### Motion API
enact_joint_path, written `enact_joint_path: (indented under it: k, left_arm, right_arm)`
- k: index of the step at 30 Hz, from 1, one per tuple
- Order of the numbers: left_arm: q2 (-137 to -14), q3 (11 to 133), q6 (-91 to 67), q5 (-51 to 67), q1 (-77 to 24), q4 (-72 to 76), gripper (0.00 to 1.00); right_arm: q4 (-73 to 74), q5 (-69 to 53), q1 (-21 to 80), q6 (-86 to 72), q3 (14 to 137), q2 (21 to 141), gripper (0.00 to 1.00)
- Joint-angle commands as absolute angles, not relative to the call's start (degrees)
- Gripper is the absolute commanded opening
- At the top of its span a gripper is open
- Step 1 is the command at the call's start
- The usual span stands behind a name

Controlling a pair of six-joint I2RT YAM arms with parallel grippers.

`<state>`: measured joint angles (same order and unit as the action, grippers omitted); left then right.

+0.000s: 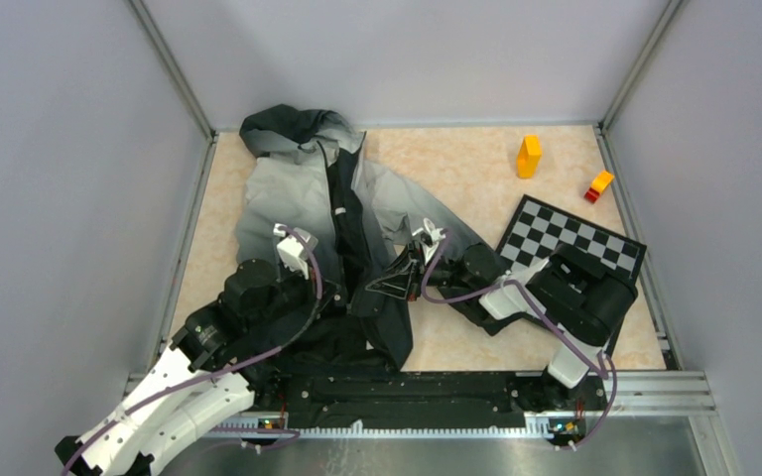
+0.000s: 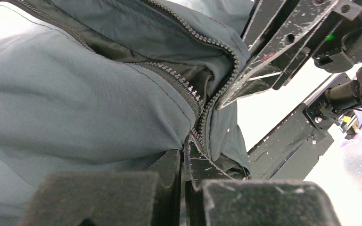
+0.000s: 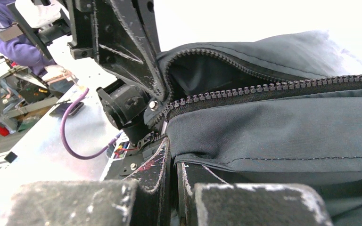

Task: Zip up the jacket

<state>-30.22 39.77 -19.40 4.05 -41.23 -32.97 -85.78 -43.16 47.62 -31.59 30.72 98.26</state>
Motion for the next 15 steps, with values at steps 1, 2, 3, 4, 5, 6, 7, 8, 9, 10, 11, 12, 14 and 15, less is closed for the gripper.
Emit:
enact_joint_path:
  k: [1,2,3,4,5,6,7,8,9,10,11,12,14,15]
  left_arm:
    - [-30.2,40.4,-20.1,1.7,-41.1,-30.1,0.0]
    - [-29.8,40.1,-20.3,1.3,-41.1,-29.7,0.0]
    - [-29.4,39.6,-20.3,1.1,-41.1,-29.3,0.0]
    - [-29.0,39.4,-20.4,1.0,-41.1,-29.1,0.0]
    - [-28.8,39.4,-20.4,0.8,-41.1,-29.1,0.0]
    - [-28.6,39.5,-20.4,0.7,-41.1,-29.2,0.0]
    - [-28.5,39.5,-20.3,0.8,-41.1,-29.2,0.0]
    - [-28.4,39.5,-20.4,0.9,-41.1,-29.3,0.0]
    - [-28.5,39.5,-20.4,0.9,-41.1,-29.3,0.0]
    - [-28.6,39.4,-20.4,1.2,-41.1,-29.2,0.0]
    - [-28.9,39.4,-20.5,1.3,-41.2,-29.1,0.0]
    - [-29.1,39.2,-20.5,1.4,-41.1,-29.0,0.0]
    - [-29.8,39.1,-20.5,1.9,-41.1,-28.7,0.0]
    - [-30.1,39.1,-20.4,2.1,-41.2,-28.6,0.0]
  right_arm:
    - [-98.8,-43.9,49.0,-29.8,30.7,95.5,0.0]
    - [-98.8,-44.1,49.0,-29.7,30.7,95.6,0.0]
    - [-98.8,-44.1,49.0,-29.7,30.7,95.7,0.0]
    - [-98.8,-44.0,49.0,-29.7,30.7,95.9,0.0]
    - [-98.8,-44.0,49.1,-29.7,30.6,96.0,0.0]
    - [-98.8,-43.9,49.0,-29.7,30.7,96.1,0.0]
    - [-98.8,-43.8,49.0,-29.7,30.6,96.2,0.0]
    - [-98.8,-43.6,49.1,-29.7,30.7,96.2,0.0]
    - [-98.8,-43.5,49.0,-29.6,30.7,96.1,0.0]
    - [-98.8,-43.4,49.1,-29.7,30.7,96.0,0.0]
    - [-98.8,-43.3,49.0,-29.6,30.7,95.8,0.0]
    - [-98.8,-43.2,49.0,-29.5,30.7,95.8,0.0]
    - [-98.8,-42.9,49.1,-29.5,30.7,95.8,0.0]
    - [-98.9,-42.9,49.0,-29.5,30.7,95.8,0.0]
